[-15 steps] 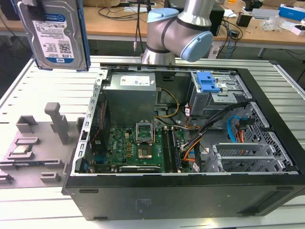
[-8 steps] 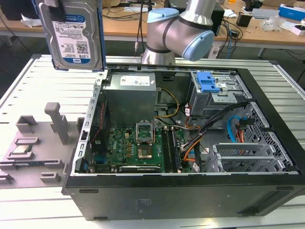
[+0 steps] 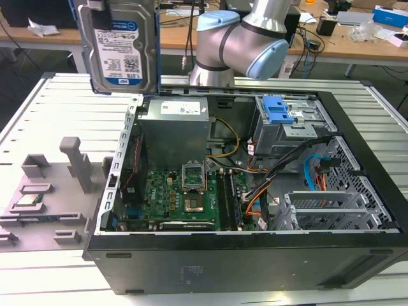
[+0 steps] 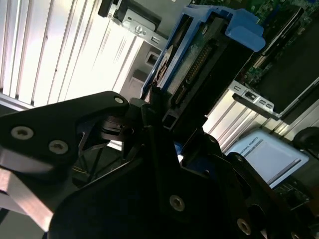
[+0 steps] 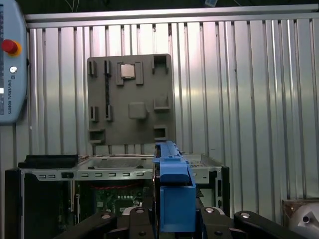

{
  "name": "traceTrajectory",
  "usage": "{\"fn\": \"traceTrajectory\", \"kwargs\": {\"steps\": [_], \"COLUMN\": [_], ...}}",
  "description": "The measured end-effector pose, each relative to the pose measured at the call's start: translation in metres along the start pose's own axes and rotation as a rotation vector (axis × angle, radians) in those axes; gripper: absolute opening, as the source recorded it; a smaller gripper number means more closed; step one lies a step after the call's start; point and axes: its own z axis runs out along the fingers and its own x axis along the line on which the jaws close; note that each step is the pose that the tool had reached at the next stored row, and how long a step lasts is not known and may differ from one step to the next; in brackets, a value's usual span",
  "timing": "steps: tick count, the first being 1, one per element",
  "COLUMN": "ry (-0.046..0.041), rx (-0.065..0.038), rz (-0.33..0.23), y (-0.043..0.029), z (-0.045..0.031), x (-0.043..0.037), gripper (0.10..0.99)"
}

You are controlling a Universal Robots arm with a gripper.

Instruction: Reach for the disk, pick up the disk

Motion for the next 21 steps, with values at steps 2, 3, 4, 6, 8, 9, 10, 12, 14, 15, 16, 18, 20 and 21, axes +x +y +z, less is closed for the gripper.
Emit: {"fn": "traceTrajectory", "kwargs": {"steps": [2,3,4,6,8,9,10,12,14,15,16,18,20,21], "ry": [0.0,0.0,0.0,0.0001,0.0,0.0,0.0,0.0,0.0001,0.0001,0.0001,0.0,0.0001,0.0], "rx": [0.0,0.0,0.0,0.0,0.0,0.0,-0.001,-0.001,-0.001,-0.001,-0.001,-0.001,-0.001,-0.001], "rz": [0.0,0.0,0.0,0.0,0.0,0.0,0.0,0.0,0.0,0.0,0.0,0.0,0.0,0.0], "y": [-0.008,-0.0145,-0.0189,-0.0271,-0.0341,-0.0405,-0.0478,-0.0567,-0.0693,-0.0732,-0.0774,-0.0852,-0.1006,-0.1071], "z": [-0.0003,-0.0007,-0.0009,-0.0013,-0.0015,-0.0019,-0.0022,-0.0026,-0.0032,-0.0034,-0.0036,-0.0039,-0.0046,-0.0049], "x": [-0.0002,-0.0005,-0.0007,-0.0009,-0.0012,-0.0014,-0.0017,-0.002,-0.0025,-0.0026,-0.0028,-0.003,-0.0036,-0.0039], "gripper": [0.365,0.365,0.365,0.365,0.365,0.365,0.365,0.365,0.365,0.365,0.365,0.365,0.365,0.365]}}
